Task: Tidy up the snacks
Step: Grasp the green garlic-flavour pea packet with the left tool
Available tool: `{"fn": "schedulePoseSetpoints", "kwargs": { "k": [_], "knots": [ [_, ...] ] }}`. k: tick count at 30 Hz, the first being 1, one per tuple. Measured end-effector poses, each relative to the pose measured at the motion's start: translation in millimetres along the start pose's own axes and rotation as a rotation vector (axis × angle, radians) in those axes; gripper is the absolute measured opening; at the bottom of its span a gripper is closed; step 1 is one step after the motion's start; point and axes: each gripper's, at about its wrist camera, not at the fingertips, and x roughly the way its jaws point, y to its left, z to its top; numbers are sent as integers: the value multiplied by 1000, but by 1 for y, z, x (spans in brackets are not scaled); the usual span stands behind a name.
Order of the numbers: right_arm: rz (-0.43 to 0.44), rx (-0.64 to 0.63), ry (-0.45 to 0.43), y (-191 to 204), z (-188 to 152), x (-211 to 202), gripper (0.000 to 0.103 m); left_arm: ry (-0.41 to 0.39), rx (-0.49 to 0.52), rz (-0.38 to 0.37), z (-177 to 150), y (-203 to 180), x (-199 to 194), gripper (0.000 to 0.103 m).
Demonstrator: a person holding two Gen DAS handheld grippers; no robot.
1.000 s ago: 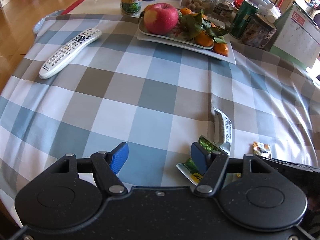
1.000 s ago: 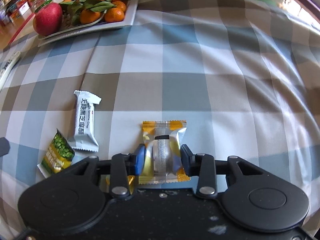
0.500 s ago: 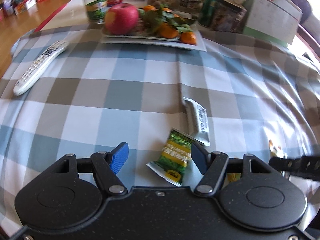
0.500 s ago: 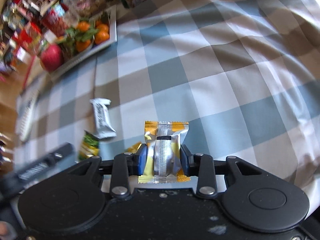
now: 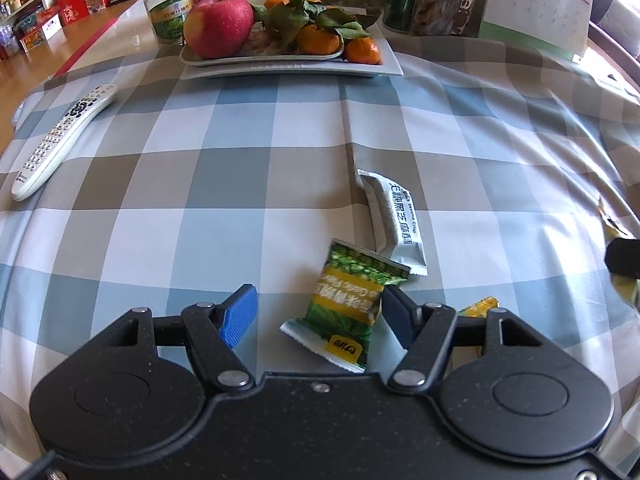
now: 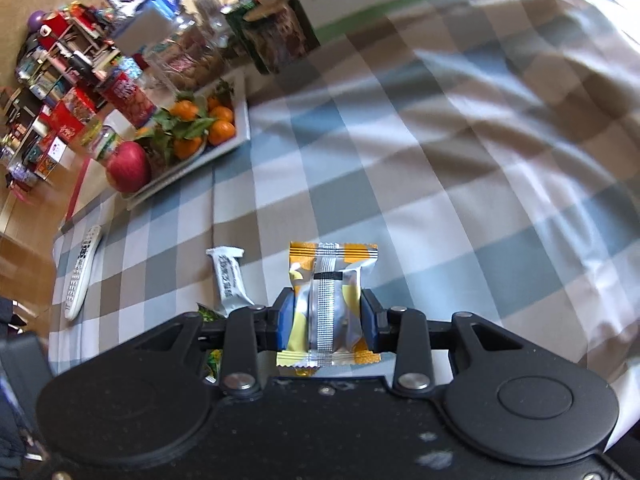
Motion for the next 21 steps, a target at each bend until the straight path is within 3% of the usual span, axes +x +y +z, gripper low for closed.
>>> {"fn": "schedulePoseSetpoints", "kwargs": {
  "k": [14,18,21],
  "knots": [
    [66,-7,43,3,-10,-9,36,6,-18,25,4,-9,22,69],
    [87,-6,64,3,-11,-8,36,-4,-10,1,5,-10,19,51],
    [91,-8,75,4,-12,-8,36,9,-20,-22,6,-10,18,48]
  ]
}}
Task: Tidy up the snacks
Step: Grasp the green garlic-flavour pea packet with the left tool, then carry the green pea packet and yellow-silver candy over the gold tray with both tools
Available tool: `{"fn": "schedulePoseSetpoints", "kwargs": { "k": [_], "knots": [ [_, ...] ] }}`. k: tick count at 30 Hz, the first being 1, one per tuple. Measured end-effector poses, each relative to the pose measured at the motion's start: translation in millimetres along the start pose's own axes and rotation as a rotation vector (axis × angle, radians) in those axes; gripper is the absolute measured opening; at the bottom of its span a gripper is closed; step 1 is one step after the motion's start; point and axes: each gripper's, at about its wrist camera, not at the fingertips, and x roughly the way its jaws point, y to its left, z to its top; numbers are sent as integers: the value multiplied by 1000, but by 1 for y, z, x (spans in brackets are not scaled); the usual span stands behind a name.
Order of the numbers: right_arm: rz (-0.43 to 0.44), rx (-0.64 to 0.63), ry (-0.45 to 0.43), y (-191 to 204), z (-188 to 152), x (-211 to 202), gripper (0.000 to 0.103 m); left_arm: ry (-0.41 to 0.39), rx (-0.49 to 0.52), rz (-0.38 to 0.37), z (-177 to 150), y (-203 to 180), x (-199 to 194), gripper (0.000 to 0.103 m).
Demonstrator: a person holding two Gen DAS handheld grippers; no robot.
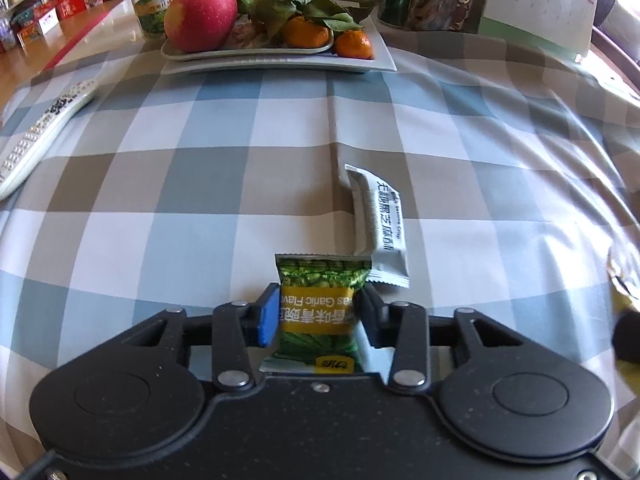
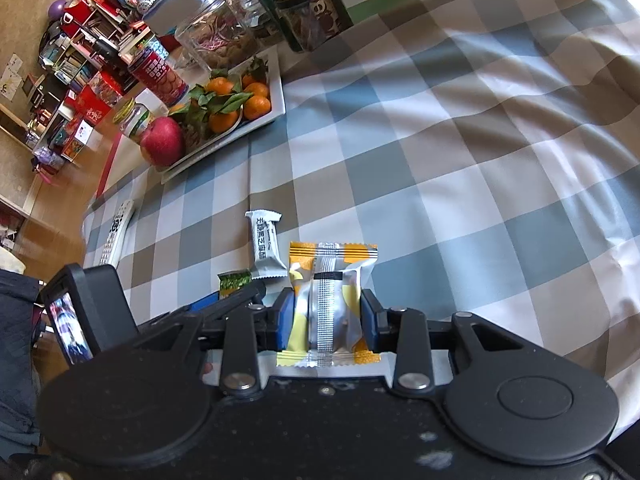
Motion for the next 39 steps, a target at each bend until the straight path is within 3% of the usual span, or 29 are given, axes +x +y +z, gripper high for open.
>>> {"fn": "schedulePoseSetpoints", "kwargs": {
  "k": [9,17,39],
  "knots": [
    [-25,4,17,-1,1,6,36,39,-61,15,3,5,-6,45],
    [-82,13,54,-9,-1,19,36,124,-94,78,-1,10,-12,45],
    [-147,-10,165,-7,-13,49,36,203,-26,97,-15,13,-31,44]
  ]
}}
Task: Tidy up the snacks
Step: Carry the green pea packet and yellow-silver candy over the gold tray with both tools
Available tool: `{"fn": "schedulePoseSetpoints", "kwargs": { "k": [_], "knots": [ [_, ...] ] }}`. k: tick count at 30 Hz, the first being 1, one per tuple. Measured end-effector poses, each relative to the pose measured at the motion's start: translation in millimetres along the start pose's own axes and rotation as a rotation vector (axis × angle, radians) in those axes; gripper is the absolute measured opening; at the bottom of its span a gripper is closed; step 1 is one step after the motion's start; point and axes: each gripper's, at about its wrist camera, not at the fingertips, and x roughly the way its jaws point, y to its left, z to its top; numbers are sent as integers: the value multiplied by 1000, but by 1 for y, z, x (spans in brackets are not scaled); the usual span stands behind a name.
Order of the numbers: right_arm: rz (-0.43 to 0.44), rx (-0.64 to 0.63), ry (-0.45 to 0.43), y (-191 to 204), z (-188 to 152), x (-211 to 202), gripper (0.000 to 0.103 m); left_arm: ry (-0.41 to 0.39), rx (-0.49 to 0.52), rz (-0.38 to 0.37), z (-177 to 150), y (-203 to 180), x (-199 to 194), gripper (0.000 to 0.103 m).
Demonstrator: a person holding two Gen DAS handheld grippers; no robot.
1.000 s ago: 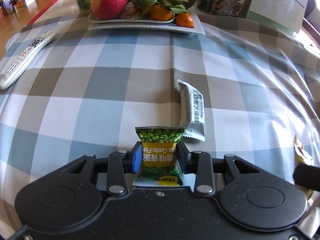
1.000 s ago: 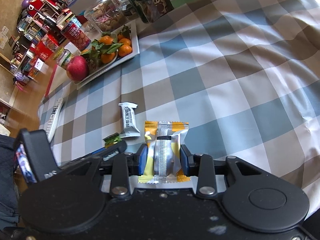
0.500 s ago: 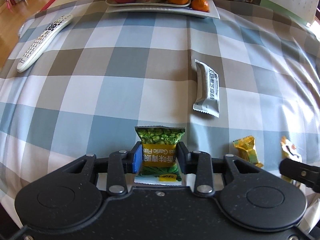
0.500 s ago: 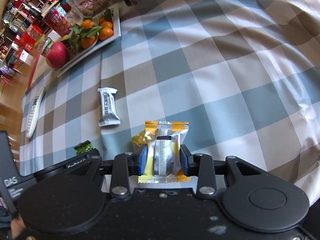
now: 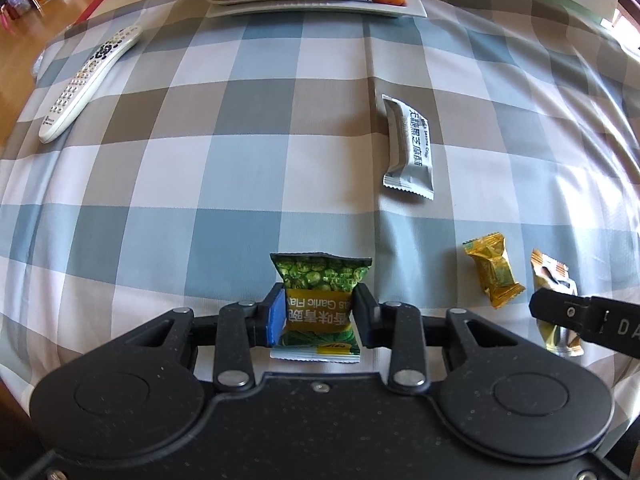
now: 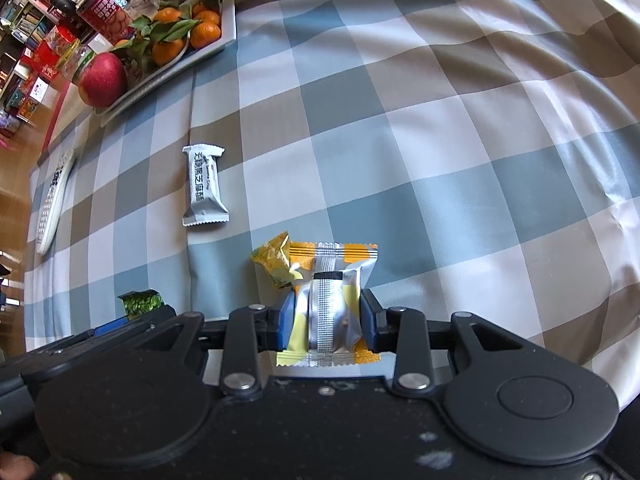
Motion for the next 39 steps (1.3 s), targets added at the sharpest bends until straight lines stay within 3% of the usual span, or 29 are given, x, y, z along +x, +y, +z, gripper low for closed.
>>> {"fn": "schedulePoseSetpoints", "kwargs": {
  "k": [7,13,22,29,33,39],
  "knots": [
    [-8,7,16,-2,0,6,36,-4,-13,-6,-1,5,-1,44],
    [-33,8,-23,-2,4,7,36,-28,-50,-8,3,15,-7,43],
    [-53,-66,-219,4,7,-11,36,-133,-65,-2,-3,33,-41,43],
    [9,-81,-373,-5,-16,-47,36,-181,-114,-53,-53,51,-79,43],
    [73,-47,-441,-14,-45,-67,36,-196,-132,-49,-87,57,-92,43],
    [91,-81,-538,-17,-105,-93,36,-203,-148,-85,-137,60,-101,43]
  ]
}}
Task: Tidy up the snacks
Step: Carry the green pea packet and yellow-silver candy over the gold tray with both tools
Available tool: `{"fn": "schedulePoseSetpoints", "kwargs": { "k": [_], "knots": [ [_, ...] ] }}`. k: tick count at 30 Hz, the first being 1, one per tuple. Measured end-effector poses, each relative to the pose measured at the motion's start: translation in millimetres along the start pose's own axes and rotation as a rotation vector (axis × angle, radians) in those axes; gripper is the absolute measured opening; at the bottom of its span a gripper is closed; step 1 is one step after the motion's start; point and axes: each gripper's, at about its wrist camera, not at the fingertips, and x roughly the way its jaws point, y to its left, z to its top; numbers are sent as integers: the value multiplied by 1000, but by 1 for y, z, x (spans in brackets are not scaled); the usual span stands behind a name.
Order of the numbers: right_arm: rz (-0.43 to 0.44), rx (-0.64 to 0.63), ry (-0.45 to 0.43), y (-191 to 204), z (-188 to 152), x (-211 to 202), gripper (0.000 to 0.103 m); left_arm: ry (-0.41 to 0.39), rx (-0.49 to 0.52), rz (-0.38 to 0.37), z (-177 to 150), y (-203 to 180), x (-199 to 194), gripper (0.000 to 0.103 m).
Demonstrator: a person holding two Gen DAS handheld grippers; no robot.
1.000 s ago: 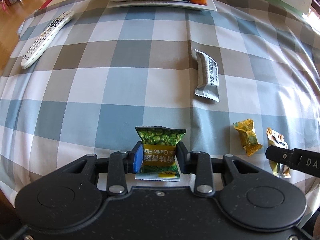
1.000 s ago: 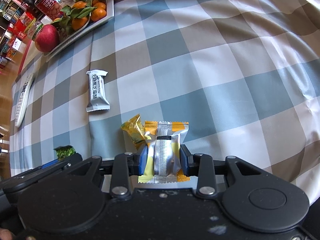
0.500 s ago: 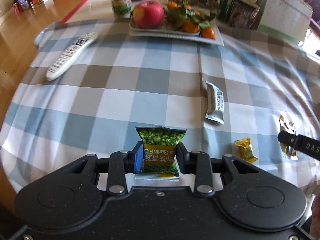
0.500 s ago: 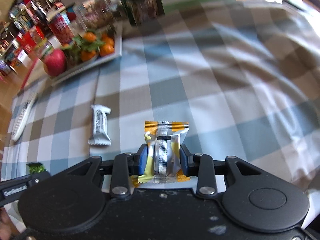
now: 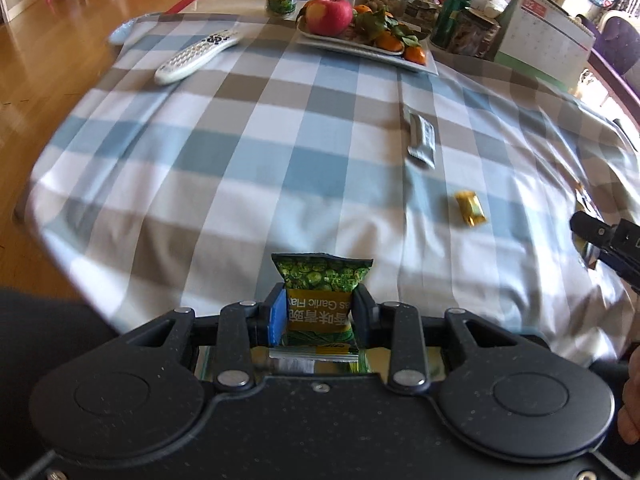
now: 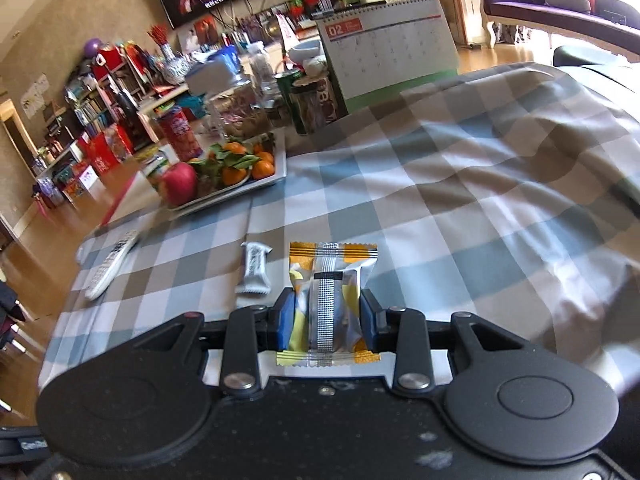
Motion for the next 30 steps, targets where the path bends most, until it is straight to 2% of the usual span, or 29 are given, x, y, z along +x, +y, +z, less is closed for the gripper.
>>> {"fn": "schedulePoseSetpoints", "kwargs": {
  "k": [3,8,13,21,25,30],
  "knots": [
    [23,16,4,-1,-21,-18,36,-29,13,-16,-24,-3,-10,43],
    [27,26,10,0,-55,-43,36,-60,41,-89,-59,-10,-20,43],
    [34,33,14,1,-83,-65,36,-60,77,-133,-89,-17,-24,43],
    [28,58,54,-2,-126,-89,36,-1,103,-117,-115,-22,-25,43],
    [9,50,59,1,-131,-89,36,10,103,-147,-119,-22,-23,43],
    [-4,75,54,-3,-131,-87,36,18,107,-147,-122,-24,-17,43]
  ]
}}
